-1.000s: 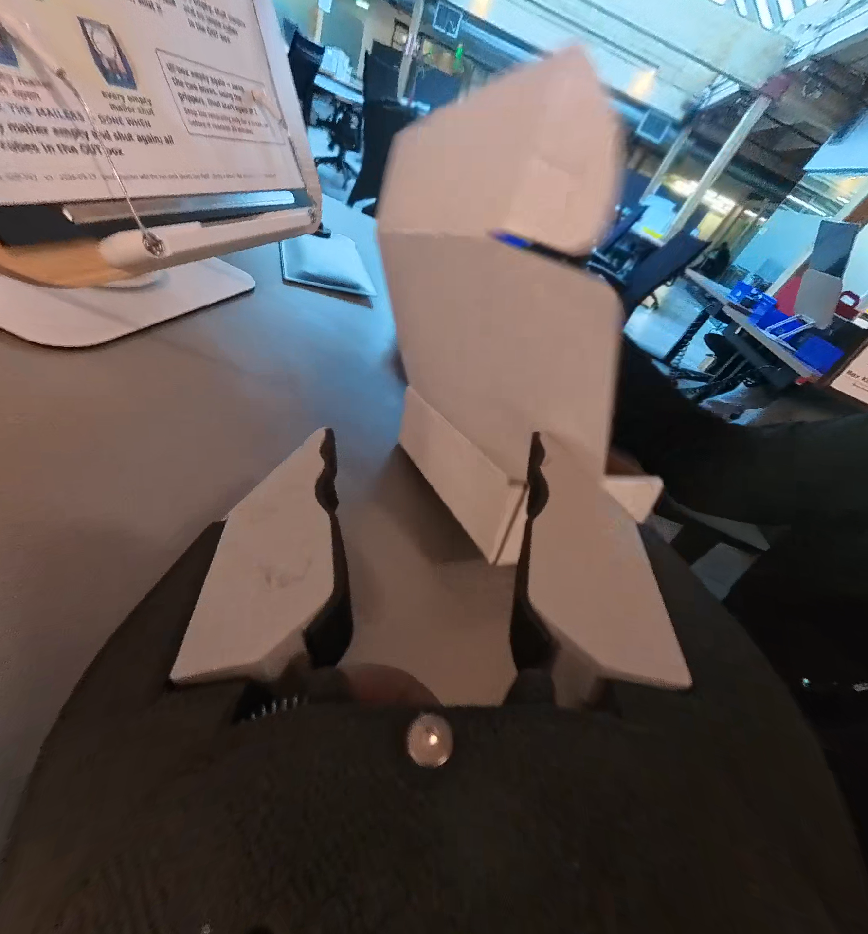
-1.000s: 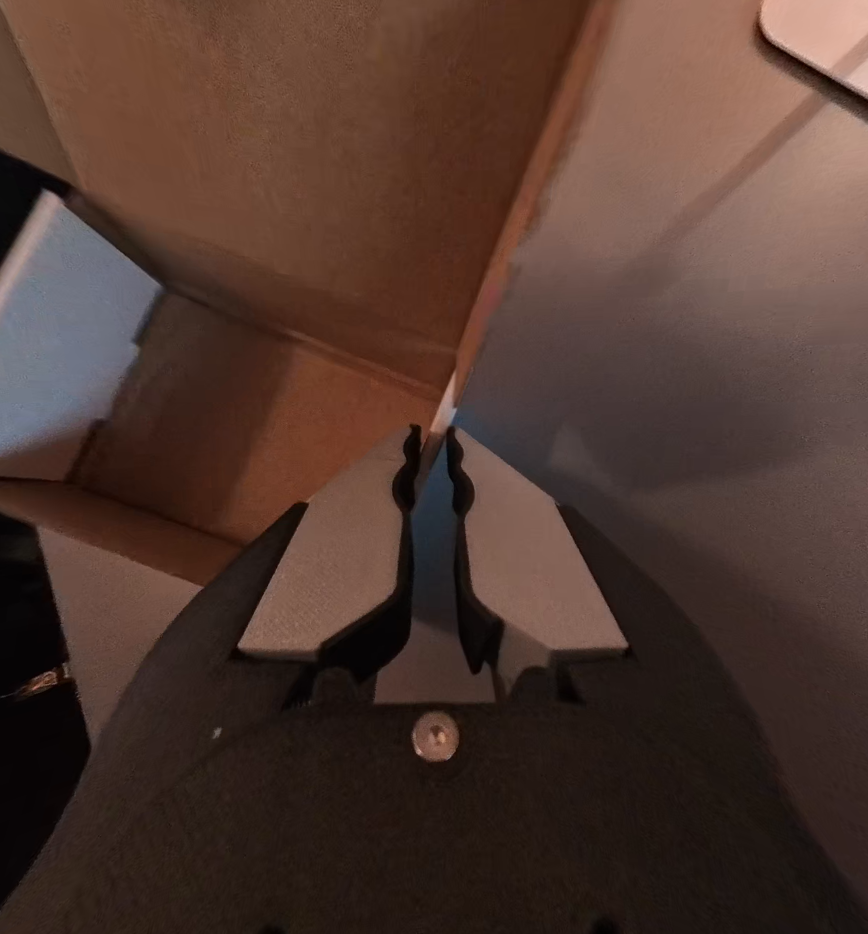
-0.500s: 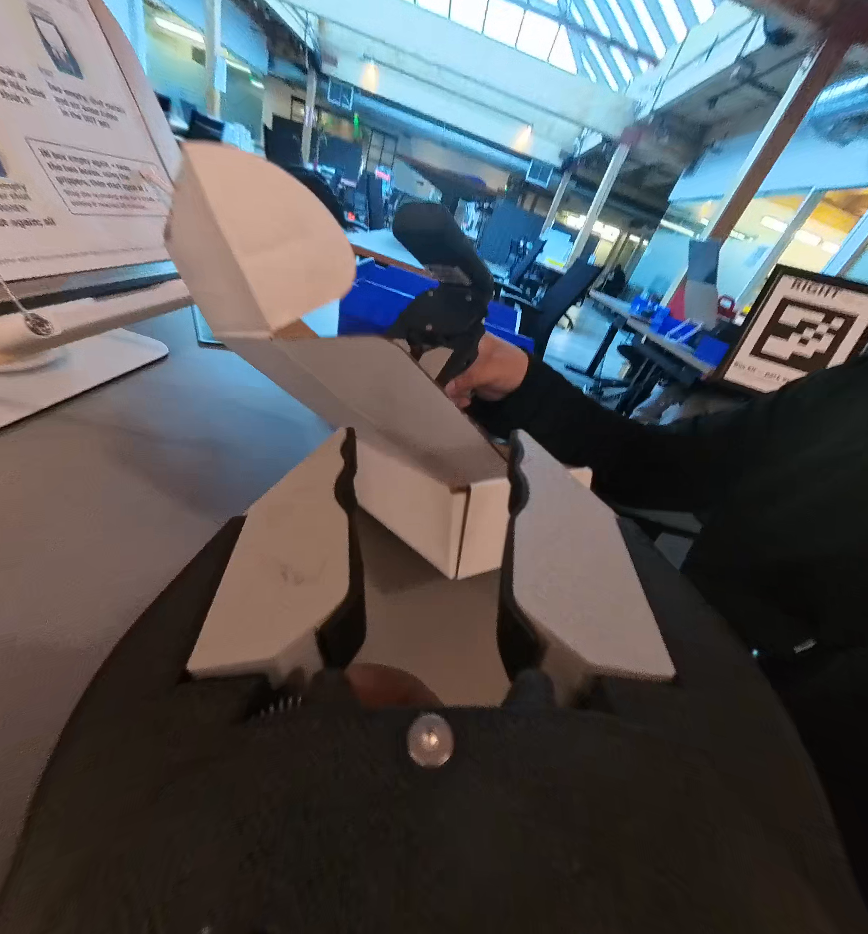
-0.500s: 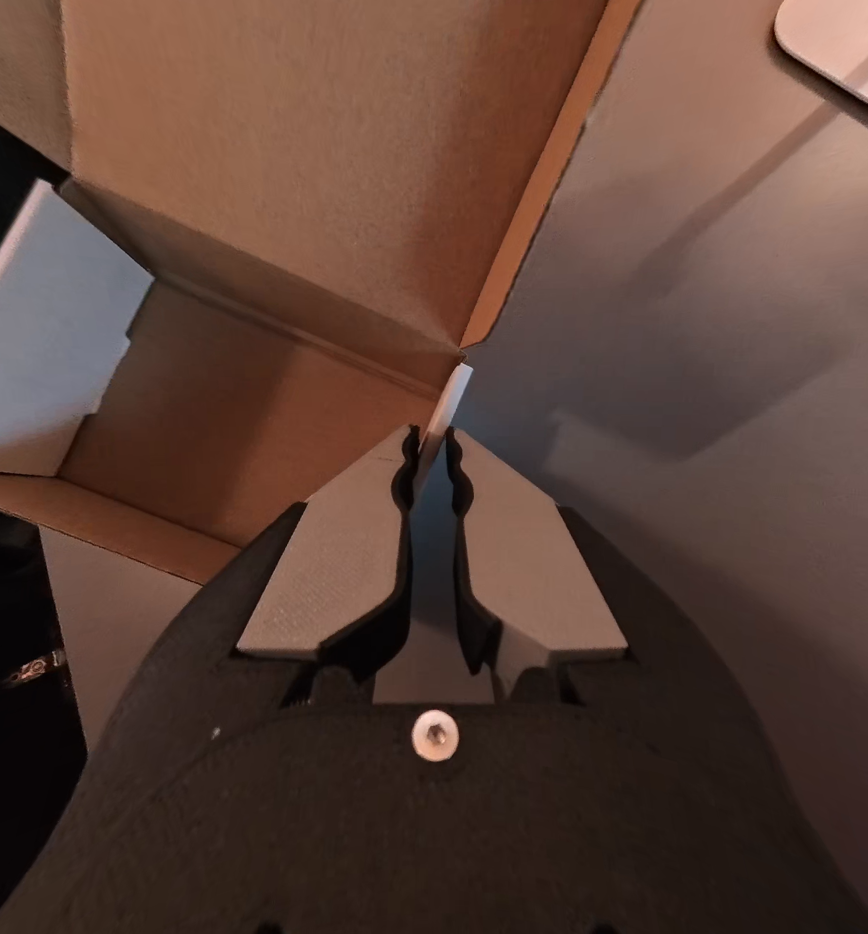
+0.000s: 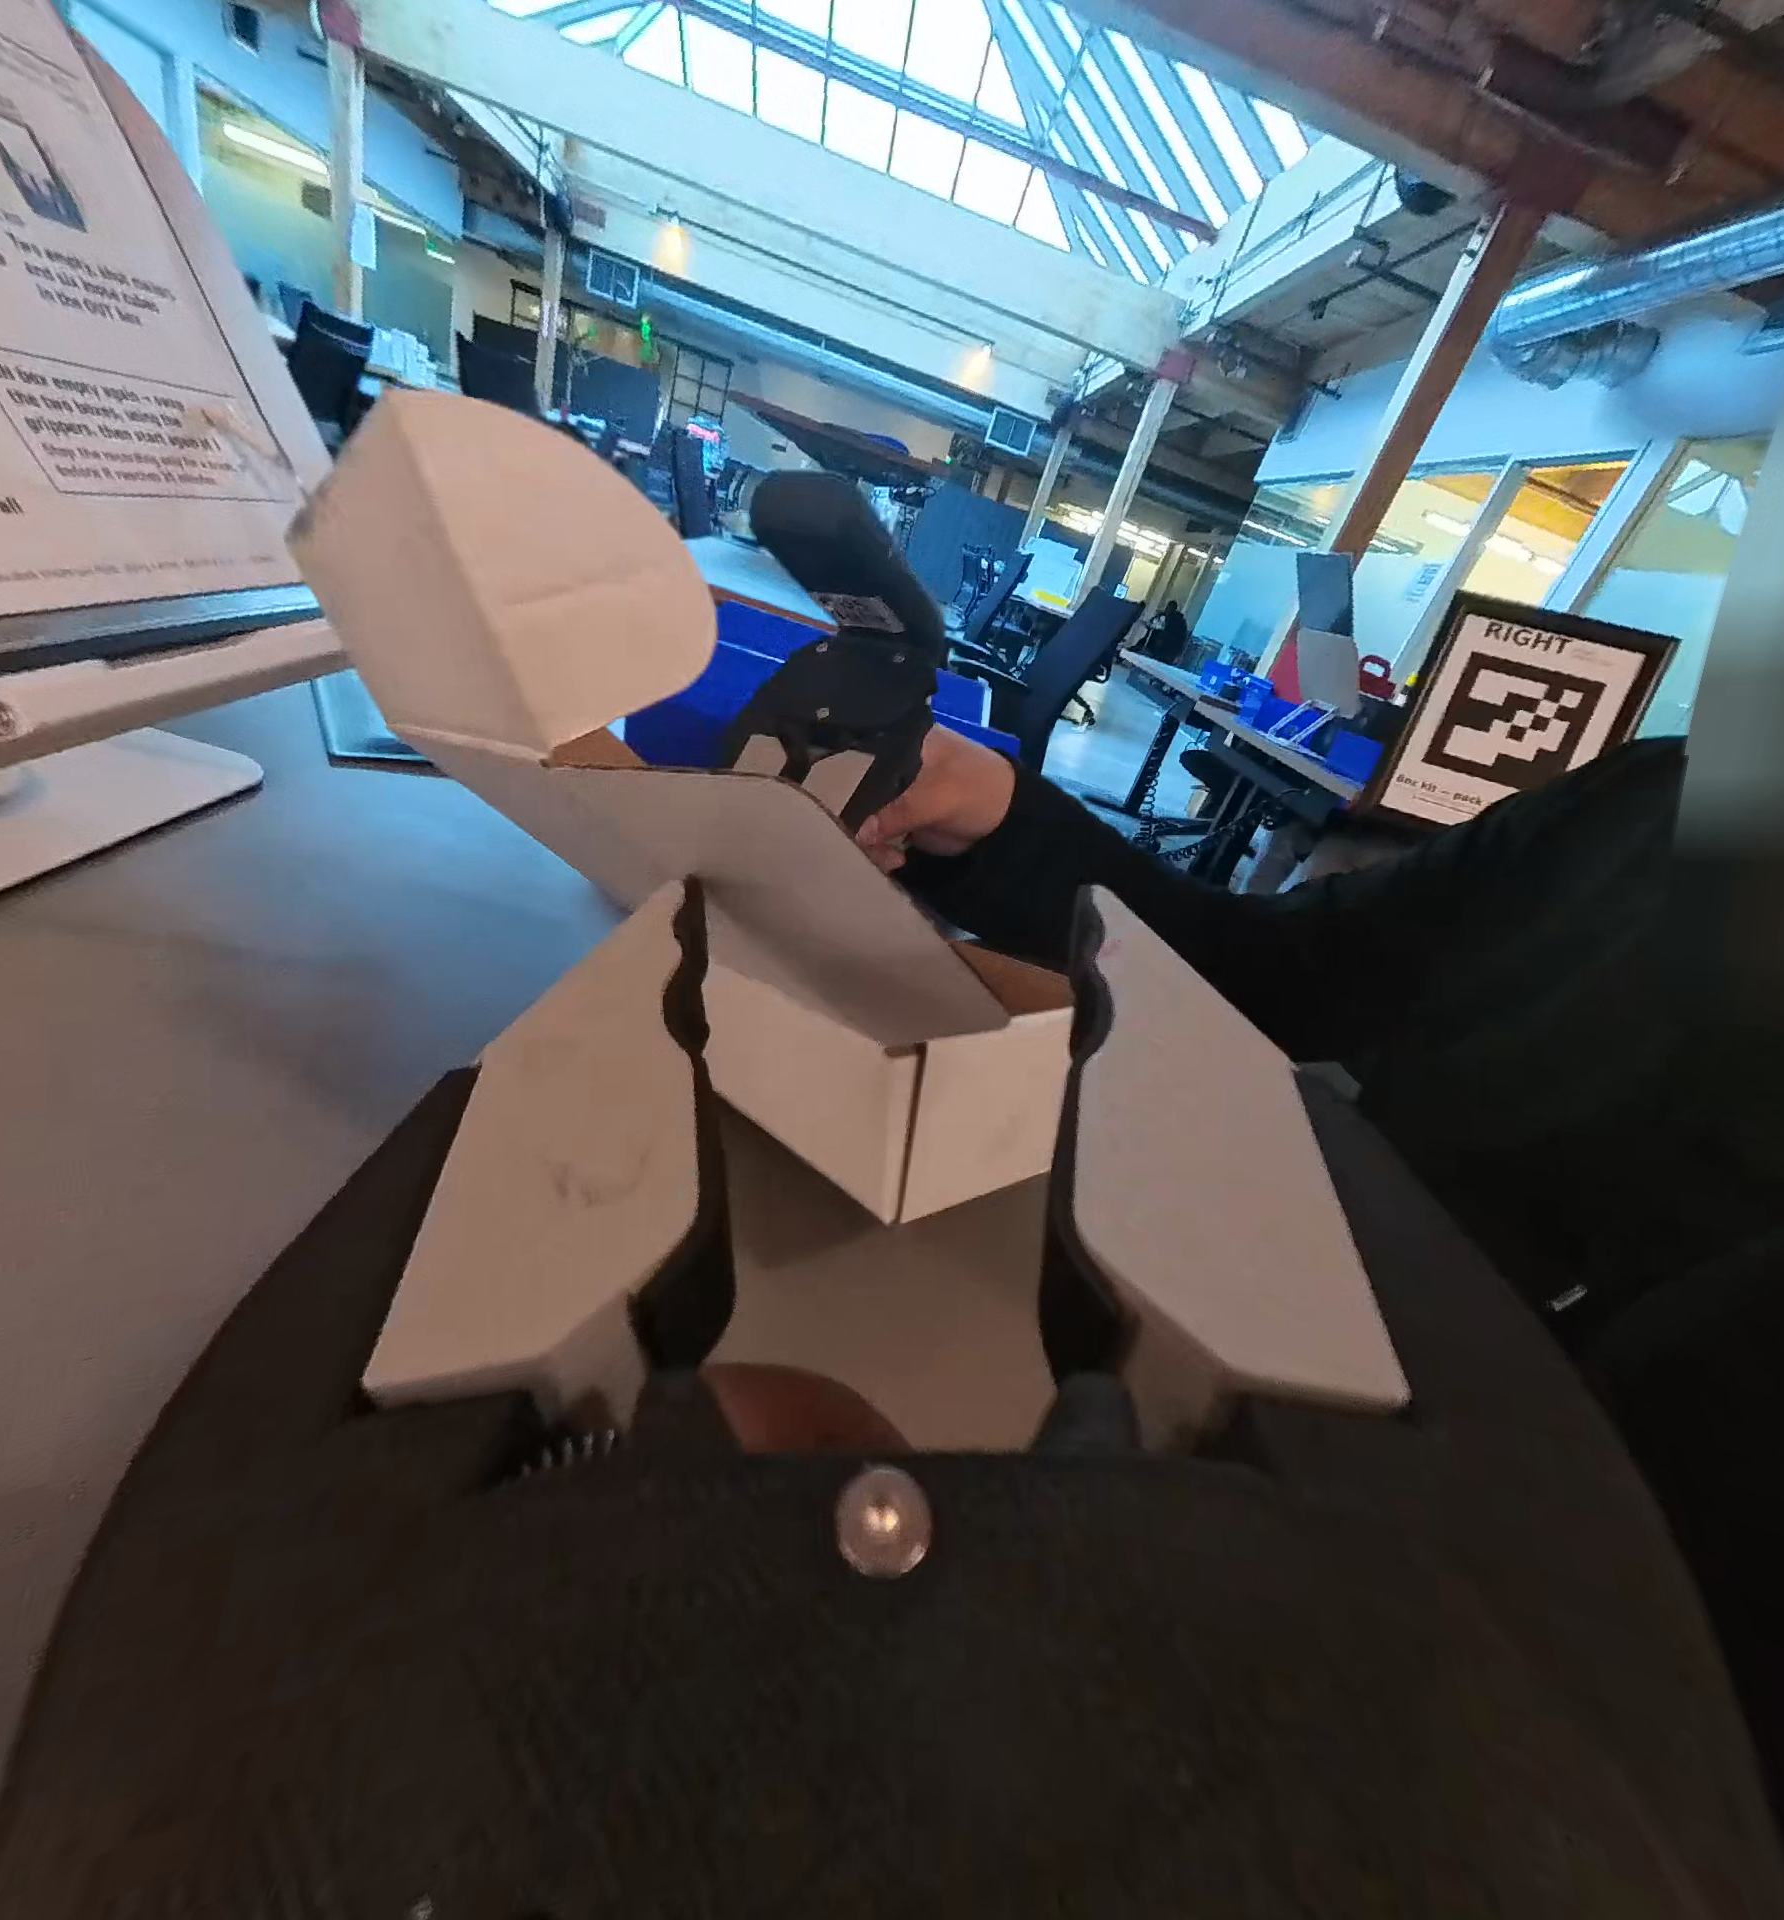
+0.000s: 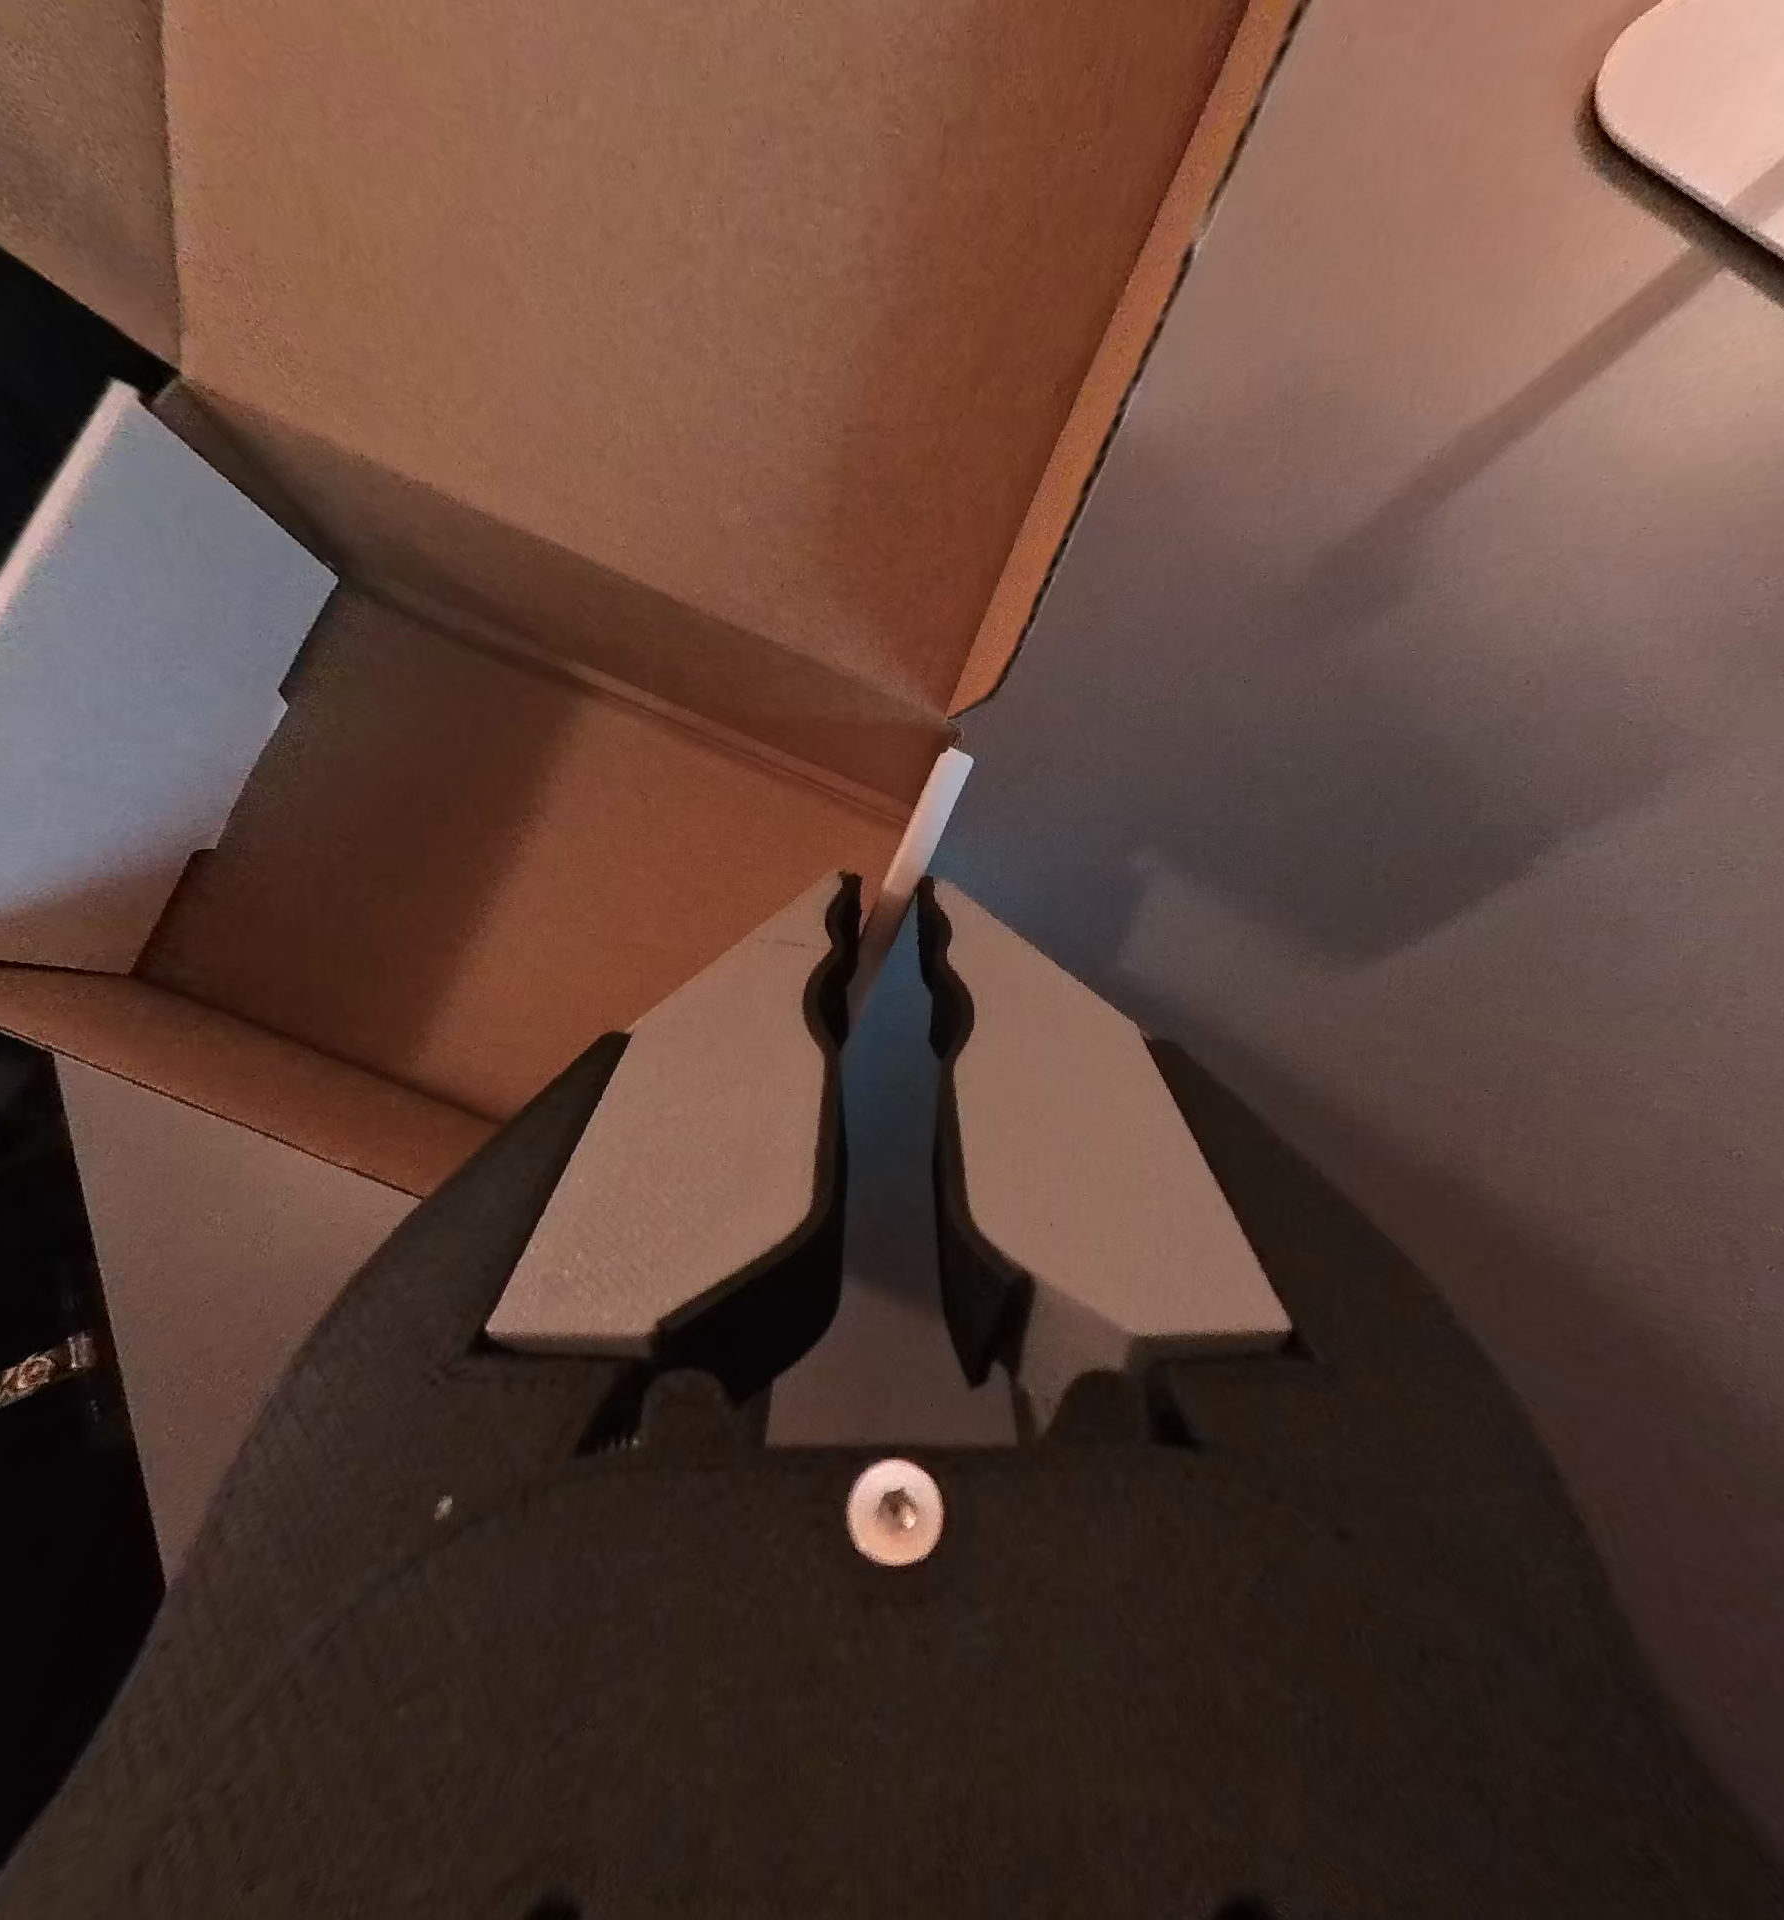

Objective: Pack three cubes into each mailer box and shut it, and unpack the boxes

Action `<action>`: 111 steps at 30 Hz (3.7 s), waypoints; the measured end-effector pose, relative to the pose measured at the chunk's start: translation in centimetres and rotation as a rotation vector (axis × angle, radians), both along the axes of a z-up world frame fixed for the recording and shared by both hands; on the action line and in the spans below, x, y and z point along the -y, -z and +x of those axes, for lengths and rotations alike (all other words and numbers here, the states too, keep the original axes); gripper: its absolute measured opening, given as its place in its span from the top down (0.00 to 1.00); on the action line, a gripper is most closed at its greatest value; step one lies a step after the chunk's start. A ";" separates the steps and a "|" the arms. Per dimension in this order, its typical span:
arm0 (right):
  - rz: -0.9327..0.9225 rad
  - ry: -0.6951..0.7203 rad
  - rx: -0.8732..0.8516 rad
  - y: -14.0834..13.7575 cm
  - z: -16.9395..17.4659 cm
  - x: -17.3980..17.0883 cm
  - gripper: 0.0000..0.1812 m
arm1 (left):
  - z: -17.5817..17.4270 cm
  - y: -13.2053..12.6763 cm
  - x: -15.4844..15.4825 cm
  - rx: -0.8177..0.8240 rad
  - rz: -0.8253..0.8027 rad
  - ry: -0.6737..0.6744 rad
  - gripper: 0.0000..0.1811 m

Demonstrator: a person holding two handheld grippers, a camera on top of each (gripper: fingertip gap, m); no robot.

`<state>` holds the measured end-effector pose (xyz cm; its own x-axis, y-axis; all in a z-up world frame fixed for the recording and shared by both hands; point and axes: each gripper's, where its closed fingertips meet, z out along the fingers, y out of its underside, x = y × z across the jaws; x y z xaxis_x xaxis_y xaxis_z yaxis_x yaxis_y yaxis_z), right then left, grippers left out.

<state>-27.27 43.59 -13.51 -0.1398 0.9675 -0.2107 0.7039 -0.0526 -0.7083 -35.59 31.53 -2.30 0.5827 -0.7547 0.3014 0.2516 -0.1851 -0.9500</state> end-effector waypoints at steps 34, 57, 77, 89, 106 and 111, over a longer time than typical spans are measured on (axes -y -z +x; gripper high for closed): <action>0.019 -0.056 -0.021 -0.2 0.0 1.3 0.94 | 3.8 1.2 1.6 -0.031 0.028 0.220 0.62; 0.110 -0.031 -0.038 -0.1 -0.5 1.3 0.90 | 1.0 2.4 -4.7 -0.495 0.087 -0.331 0.71; 0.135 -0.073 -0.123 -0.6 -0.6 0.3 0.85 | 1.1 5.8 -3.1 -0.727 0.162 -0.262 0.70; 0.141 -0.152 -0.167 -1.0 0.3 0.6 0.82 | 1.8 5.8 -2.8 -0.743 0.187 -0.231 0.70; 0.184 -0.192 -0.189 -1.3 1.7 0.4 0.70 | 2.5 5.8 -2.8 -0.745 0.182 -0.209 0.71; 0.186 -0.225 -0.212 -2.0 3.0 0.2 0.71 | 2.6 5.8 -2.8 -0.751 0.183 -0.211 0.71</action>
